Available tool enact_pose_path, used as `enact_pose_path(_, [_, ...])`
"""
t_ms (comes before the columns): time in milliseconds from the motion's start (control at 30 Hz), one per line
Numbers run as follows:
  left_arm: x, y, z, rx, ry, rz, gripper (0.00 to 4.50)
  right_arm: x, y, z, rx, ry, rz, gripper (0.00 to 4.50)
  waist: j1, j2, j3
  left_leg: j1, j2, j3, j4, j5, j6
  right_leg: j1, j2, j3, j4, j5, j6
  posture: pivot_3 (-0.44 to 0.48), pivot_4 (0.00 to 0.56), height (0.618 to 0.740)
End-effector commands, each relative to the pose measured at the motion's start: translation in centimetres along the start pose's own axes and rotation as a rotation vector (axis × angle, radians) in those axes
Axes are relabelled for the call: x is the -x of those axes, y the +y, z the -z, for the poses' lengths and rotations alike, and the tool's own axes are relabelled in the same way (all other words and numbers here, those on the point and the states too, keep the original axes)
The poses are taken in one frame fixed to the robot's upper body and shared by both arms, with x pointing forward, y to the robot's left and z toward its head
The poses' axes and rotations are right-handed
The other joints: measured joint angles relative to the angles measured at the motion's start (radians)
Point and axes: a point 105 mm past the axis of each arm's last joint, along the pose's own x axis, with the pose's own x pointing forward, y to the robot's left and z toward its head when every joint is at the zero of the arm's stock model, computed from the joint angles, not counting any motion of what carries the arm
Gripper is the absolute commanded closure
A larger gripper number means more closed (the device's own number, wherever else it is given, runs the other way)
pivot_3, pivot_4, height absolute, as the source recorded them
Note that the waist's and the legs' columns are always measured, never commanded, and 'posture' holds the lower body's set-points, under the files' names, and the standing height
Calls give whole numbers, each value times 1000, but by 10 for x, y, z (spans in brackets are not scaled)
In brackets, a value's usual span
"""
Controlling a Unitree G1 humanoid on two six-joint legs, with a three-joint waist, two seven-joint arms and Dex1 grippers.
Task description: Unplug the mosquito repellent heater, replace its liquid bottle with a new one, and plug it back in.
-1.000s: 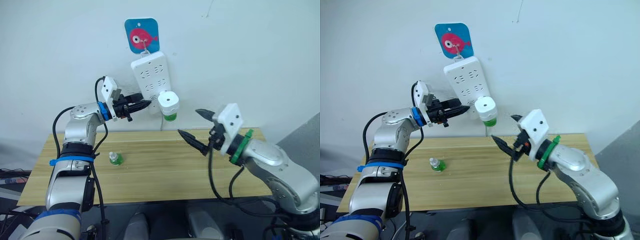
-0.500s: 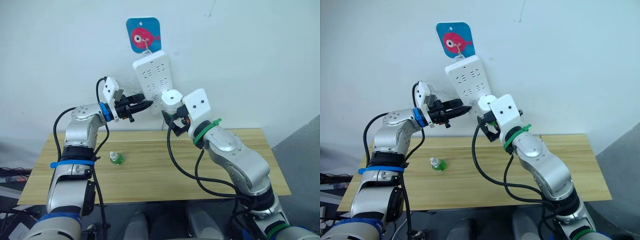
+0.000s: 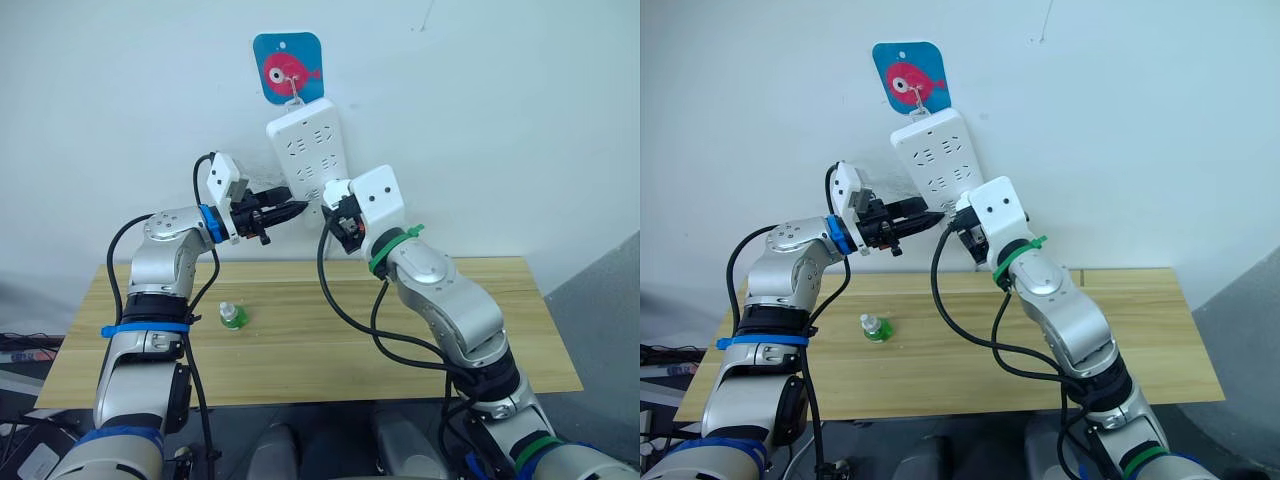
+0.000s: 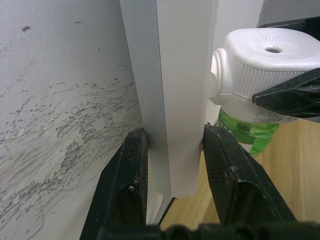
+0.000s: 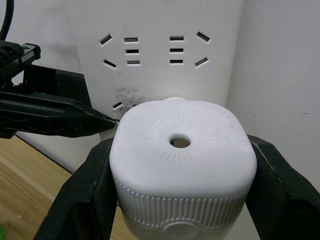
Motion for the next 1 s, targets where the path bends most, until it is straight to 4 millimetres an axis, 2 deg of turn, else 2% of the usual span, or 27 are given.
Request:
enact_pose_path(33, [-3, 0, -15, -54, -40, -17, 3172, 6, -1, -22, 17, -86, 10, 1547, 0, 0, 0, 0, 0, 0, 0, 0, 0, 0, 0, 0, 0, 0, 0, -186, 187, 729])
enact_pose_path(300, [10, 10, -3, -65, 7, -86, 3172, 40, -5, -22, 3, -57, -24, 1547, -5, 1, 0, -8, -1, -2, -1, 0, 0, -7, -1, -1, 0, 0, 0, -204, 194, 729])
enact_pose_path(533, [24, 13, 3, -88, 24, -149, 3172, 45, -10, -24, -32, -47, -21, 1547, -26, 1, 1, -4, 0, 0, 0, 1, 1, -7, 1, 2, 6, 0, 0, -205, 197, 729])
enact_pose_path(667, [44, 16, 5, -101, 31, -227, 3172, 47, -12, -23, -59, -48, -16, 1547, -35, 1, 1, -4, 1, 0, 0, 1, 1, -7, 2, 2, 6, 0, 0, -200, 199, 729])
enact_pose_path(733, [56, 14, 8, -132, 52, -231, 2425, 47, -13, -23, -49, -56, -15, 1547, -48, 2, 1, -3, 1, 1, -1, 1, 1, -8, 2, 3, 6, 0, 0, -196, 200, 729])
enact_pose_path(900, [83, -7, 14, -221, 131, -169, 926, 49, -18, -25, -55, -79, -9, 1547, -56, 4, 4, -5, 4, 1, -2, 1, 1, -11, 2, 4, 7, 0, -1, -188, 198, 729])
enact_pose_path(1000, [89, -18, 6, -258, 121, -157, 62, 51, -22, -26, -84, -97, -2, 1547, -48, 4, 6, -6, 4, 0, -2, 1, 0, -11, 2, 4, 6, 0, -1, -177, 197, 729])
